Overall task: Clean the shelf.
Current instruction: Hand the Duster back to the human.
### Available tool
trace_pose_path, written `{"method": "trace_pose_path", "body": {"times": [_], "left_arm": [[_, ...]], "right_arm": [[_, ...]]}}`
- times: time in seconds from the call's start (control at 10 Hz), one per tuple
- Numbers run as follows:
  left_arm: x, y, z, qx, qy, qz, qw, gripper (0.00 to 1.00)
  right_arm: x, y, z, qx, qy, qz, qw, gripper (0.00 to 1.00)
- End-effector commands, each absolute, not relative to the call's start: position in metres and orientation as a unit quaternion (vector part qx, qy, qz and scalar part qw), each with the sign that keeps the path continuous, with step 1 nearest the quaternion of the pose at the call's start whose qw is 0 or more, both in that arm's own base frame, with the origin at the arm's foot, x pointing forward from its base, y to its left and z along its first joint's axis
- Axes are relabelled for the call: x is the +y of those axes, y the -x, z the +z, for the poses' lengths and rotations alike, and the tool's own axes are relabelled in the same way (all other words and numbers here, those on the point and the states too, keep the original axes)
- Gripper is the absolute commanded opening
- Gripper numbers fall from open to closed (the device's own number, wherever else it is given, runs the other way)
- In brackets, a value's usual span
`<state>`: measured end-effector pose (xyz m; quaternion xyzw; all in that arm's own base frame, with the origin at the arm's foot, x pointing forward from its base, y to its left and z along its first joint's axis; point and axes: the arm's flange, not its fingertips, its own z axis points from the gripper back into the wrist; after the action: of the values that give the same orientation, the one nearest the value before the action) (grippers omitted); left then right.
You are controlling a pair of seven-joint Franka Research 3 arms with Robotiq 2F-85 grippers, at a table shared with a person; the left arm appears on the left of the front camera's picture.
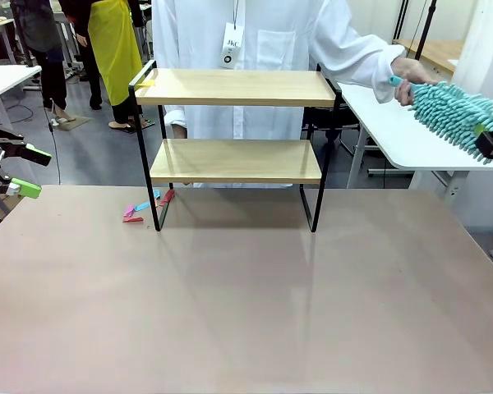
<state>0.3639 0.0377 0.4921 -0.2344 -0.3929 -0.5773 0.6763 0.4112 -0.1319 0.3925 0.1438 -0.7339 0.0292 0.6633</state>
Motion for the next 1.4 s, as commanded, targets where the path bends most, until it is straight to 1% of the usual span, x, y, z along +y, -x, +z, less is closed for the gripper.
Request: {"method": "trace_pose_path", "body": {"times": [0.0, 0.1, 0.2, 0.4, 0.8, 0.9, 1.0, 1.2, 1.3], "left_arm": [[0.037, -0.366, 0.492, -0.406, 0.24, -0.575, 0.668, 1.0], [0.037, -0.366, 0.492, -0.406, 0.24, -0.575, 0.668, 1.0], [0.037, -0.366, 0.492, -0.406, 0.24, -0.575, 0.668, 1.0], [0.037, -0.366, 0.492, -0.406, 0.24, -0.575, 0.668, 1.0], [0.037, -0.366, 0.492, -0.406, 0.24, -0.575, 0.668, 1.0], [0.037, -0.366, 0.492, -0.406, 0.24, -0.575, 0.668, 1.0], [0.037, -0.366, 0.492, -0.406, 0.24, -0.575, 0.668, 1.0], [0.037, -0.366, 0.492, -0.406, 0.24, -0.575, 0.668, 1.0], [0.037, -0.366, 0.492, -0.406, 0.24, -0.575, 0.668, 1.0]], "right_arm": [[-0.129, -0.412, 0.393, -0.733, -0.134, 0.024, 0.666, 1.0], [-0.129, -0.41, 0.394, -0.731, -0.134, 0.026, 0.669, 0.74], [-0.131, -0.407, 0.402, -0.734, -0.131, 0.025, 0.666, 1.0], [-0.136, -0.398, 0.429, -0.74, -0.141, 0.015, 0.658, 1.0], [-0.165, -0.379, 0.516, -0.766, -0.188, -0.042, 0.614, 1.0], [-0.181, -0.378, 0.536, -0.764, -0.207, -0.07, 0.606, 1.0], [-0.207, -0.381, 0.557, -0.759, -0.23, -0.119, 0.597, 1.0], [-0.255, -0.386, 0.571, -0.746, -0.253, -0.19, 0.586, 1.0], [-0.27, -0.388, 0.572, -0.744, -0.256, -0.207, 0.581, 1.0]]}}
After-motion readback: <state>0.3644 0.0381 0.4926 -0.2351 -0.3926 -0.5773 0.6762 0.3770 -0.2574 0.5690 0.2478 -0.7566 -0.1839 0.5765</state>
